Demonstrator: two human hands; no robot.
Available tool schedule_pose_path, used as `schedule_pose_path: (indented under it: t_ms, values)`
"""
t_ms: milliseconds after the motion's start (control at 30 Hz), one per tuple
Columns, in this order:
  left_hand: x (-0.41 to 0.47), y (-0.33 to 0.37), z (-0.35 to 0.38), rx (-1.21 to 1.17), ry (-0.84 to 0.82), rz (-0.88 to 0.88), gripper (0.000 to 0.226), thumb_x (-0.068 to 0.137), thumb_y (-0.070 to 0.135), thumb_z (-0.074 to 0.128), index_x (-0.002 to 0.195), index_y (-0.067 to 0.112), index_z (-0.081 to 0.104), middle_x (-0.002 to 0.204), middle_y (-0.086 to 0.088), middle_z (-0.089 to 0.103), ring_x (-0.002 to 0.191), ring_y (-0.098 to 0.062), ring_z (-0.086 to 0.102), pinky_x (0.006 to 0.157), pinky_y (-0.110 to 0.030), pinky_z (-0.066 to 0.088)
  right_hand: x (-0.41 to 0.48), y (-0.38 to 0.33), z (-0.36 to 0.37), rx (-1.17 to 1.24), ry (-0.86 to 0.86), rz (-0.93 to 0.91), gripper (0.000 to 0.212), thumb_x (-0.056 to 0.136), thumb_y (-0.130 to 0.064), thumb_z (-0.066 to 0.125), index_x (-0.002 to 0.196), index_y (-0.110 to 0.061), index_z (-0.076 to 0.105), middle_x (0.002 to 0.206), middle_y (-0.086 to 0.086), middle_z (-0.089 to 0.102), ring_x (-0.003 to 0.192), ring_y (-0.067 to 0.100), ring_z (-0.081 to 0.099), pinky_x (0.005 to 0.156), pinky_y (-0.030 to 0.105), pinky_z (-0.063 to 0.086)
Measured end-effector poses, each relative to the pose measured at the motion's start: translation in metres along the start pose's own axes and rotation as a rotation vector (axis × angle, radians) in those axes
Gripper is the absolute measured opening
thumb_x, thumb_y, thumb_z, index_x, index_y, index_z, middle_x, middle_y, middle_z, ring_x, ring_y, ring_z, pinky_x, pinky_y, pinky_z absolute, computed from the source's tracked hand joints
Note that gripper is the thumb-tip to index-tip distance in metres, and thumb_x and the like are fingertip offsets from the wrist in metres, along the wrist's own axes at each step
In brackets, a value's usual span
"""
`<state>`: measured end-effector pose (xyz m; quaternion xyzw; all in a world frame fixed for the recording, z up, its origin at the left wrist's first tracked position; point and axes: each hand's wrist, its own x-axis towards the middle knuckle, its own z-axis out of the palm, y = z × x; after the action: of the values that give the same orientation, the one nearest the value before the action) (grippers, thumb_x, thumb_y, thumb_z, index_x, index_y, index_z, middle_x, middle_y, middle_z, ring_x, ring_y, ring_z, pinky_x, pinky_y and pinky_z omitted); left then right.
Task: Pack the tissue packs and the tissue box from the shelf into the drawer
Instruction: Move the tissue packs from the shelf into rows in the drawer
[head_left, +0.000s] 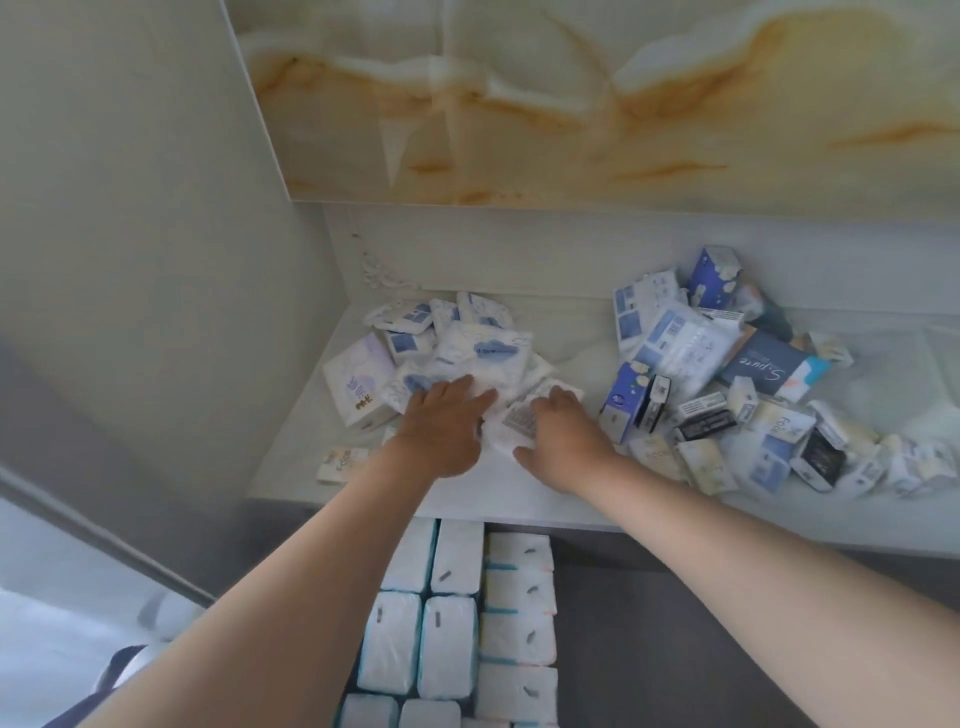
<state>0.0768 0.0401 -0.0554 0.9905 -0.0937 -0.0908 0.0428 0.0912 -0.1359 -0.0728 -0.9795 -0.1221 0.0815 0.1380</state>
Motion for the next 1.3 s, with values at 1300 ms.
schedule_pose_path:
  t_ms: [1300]
  values:
    - [0.089,0.146,-0.054,-0.812,0.599,0.021,0.028,0.092,0.031,0.063,0.118,0.027,0.055,0.103,0.010,0.062,0.091,-0.012,0.057,0.073,-0.026,0.041,0.034,0.221,-0.112,0.074,0.188,0.691,0.071,0.082,-0.037,0.060,0.143,-0.018,0.030,0.150,0.013,0.034,0.141,0.034,0.026,0.106,0.055,0.033]
